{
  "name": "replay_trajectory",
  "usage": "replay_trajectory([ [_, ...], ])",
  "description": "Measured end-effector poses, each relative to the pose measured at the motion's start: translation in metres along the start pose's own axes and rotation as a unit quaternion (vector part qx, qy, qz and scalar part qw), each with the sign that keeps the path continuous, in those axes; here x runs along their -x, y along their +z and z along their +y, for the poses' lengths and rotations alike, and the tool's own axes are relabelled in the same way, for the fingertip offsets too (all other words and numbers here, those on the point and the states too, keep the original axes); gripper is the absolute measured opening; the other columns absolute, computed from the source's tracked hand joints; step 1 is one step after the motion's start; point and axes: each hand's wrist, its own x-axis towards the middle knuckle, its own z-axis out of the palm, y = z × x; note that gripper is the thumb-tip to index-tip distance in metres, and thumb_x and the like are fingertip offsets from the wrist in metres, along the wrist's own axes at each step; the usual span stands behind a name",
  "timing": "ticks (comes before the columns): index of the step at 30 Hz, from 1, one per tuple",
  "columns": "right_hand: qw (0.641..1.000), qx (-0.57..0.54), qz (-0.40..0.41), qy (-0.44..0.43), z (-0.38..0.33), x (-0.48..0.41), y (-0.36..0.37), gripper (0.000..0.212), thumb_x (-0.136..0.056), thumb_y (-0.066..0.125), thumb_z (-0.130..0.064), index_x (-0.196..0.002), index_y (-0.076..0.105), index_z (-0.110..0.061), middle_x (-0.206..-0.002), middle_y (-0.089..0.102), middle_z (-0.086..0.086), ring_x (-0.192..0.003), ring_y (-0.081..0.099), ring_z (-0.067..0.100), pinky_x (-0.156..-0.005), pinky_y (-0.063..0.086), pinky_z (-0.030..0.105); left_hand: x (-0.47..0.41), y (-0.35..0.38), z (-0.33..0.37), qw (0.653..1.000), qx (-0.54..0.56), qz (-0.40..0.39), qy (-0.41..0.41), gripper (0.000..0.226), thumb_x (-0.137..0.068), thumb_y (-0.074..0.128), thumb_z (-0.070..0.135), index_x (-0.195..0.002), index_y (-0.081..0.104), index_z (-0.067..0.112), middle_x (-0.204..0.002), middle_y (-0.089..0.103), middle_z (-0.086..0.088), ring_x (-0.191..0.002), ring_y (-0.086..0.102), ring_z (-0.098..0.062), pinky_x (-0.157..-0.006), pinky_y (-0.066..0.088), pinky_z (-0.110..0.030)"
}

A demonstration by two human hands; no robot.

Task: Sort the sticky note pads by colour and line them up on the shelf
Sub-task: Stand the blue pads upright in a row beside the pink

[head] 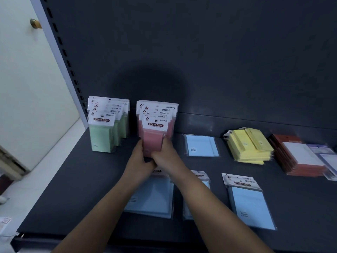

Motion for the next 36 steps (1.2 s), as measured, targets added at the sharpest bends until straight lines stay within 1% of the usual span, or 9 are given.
replay_trajectory([
  [5, 0.987, 0.159, 0.014, 0.031, -0.002, -0.006, 0.001, 0.06, -0.086, 0.055, -0.01, -0.138, 0.029, 0.001, -0.138, 0.032, 0.018, -0.128, 0.035, 0.032, -0.11, 0.029, 0.039, -0.012, 0.001, -0.005, 0.987, -0.137, 0.087, 0.014, 0.043, -0.076, 0.062, -0.001, -0.115, 0.051, 0.011, -0.11, 0.059, -0.006, -0.1, 0.056, -0.022, -0.083, 0.046, -0.032],
  [8, 0.989, 0.143, -0.01, 0.036, -0.004, -0.001, -0.003, 0.052, -0.085, 0.052, -0.008, -0.134, 0.035, 0.002, -0.136, 0.037, 0.017, -0.125, 0.04, 0.03, -0.105, 0.036, 0.039, -0.021, -0.001, -0.006, 0.976, -0.184, 0.117, -0.009, 0.032, -0.078, 0.061, 0.002, -0.108, 0.05, 0.006, -0.104, 0.06, -0.012, -0.095, 0.057, -0.029, -0.081, 0.046, -0.042],
  [12, 0.998, 0.0, -0.049, 0.041, -0.001, 0.016, -0.038, 0.029, -0.083, 0.053, -0.002, -0.109, 0.058, -0.014, -0.105, 0.063, 0.007, -0.096, 0.06, 0.018, -0.072, 0.045, 0.016, -0.026, -0.002, -0.005, 0.974, -0.181, 0.135, -0.018, 0.037, -0.076, 0.067, 0.0, -0.109, 0.049, 0.003, -0.106, 0.057, -0.014, -0.097, 0.055, -0.03, -0.084, 0.046, -0.042],
  [14, 0.998, -0.036, 0.012, 0.041, 0.004, 0.019, -0.067, 0.04, -0.085, 0.051, 0.001, -0.124, 0.055, -0.01, -0.112, 0.06, 0.0, -0.113, 0.055, 0.019, -0.08, 0.039, 0.009, -0.02, 0.0, -0.002, 0.967, -0.181, 0.181, 0.001, 0.039, -0.075, 0.068, -0.001, -0.106, 0.047, 0.006, -0.103, 0.049, -0.009, -0.095, 0.05, -0.026, -0.082, 0.044, -0.038],
  [17, 0.987, -0.025, 0.144, 0.073, 0.023, 0.016, -0.106, 0.048, -0.09, 0.048, -0.001, -0.138, 0.042, -0.007, -0.137, 0.049, 0.006, -0.123, 0.046, 0.018, -0.096, 0.033, 0.021, -0.005, 0.016, 0.013, 0.953, -0.16, 0.237, 0.097, 0.029, -0.075, 0.061, -0.005, -0.088, 0.046, 0.016, -0.08, 0.046, -0.001, -0.073, 0.043, -0.011, -0.065, 0.036, -0.021],
  [21, 0.981, 0.048, 0.159, 0.096, 0.046, 0.015, -0.124, 0.053, -0.09, 0.049, -0.005, -0.141, 0.036, -0.009, -0.138, 0.047, 0.01, -0.12, 0.048, 0.023, -0.093, 0.037, 0.023, -0.006, 0.055, 0.035, 0.973, -0.157, 0.039, 0.163, 0.021, -0.079, 0.06, 0.0, -0.087, 0.054, 0.019, -0.078, 0.054, 0.006, -0.07, 0.048, -0.005, -0.063, 0.035, -0.014],
  [26, 0.979, 0.103, 0.147, 0.1, 0.055, 0.012, -0.125, 0.056, -0.086, 0.05, -0.01, -0.141, 0.035, -0.015, -0.132, 0.051, 0.013, -0.127, 0.04, 0.031, -0.105, 0.037, 0.043, -0.03, 0.089, 0.041, 0.972, -0.165, -0.16, -0.052, 0.049, -0.089, 0.04, 0.003, -0.136, 0.033, 0.011, -0.124, 0.053, -0.009, -0.104, 0.054, -0.021, -0.081, 0.044, -0.024],
  [33, 0.982, 0.073, 0.164, 0.055, 0.055, 0.023, -0.117, 0.038, -0.086, 0.05, -0.003, -0.122, 0.057, -0.013, -0.12, 0.061, 0.01, -0.123, 0.048, 0.023, -0.106, 0.038, 0.039, -0.03, 0.103, 0.04, 0.993, -0.04, -0.033, -0.104, 0.05, -0.09, 0.047, 0.006, -0.138, 0.039, 0.011, -0.122, 0.051, -0.005, -0.078, 0.05, -0.004, -0.054, 0.036, 0.001],
  [36, 0.967, -0.158, 0.189, 0.056, 0.051, 0.032, -0.114, 0.022, -0.088, 0.054, 0.002, -0.105, 0.061, -0.009, -0.107, 0.065, 0.009, -0.096, 0.061, 0.017, -0.087, 0.049, 0.024, -0.022, 0.1, 0.038, 0.996, -0.035, 0.044, -0.071, 0.041, -0.091, 0.054, 0.011, -0.132, 0.049, 0.009, -0.128, 0.054, -0.005, -0.1, 0.051, -0.011, -0.083, 0.038, -0.012],
])
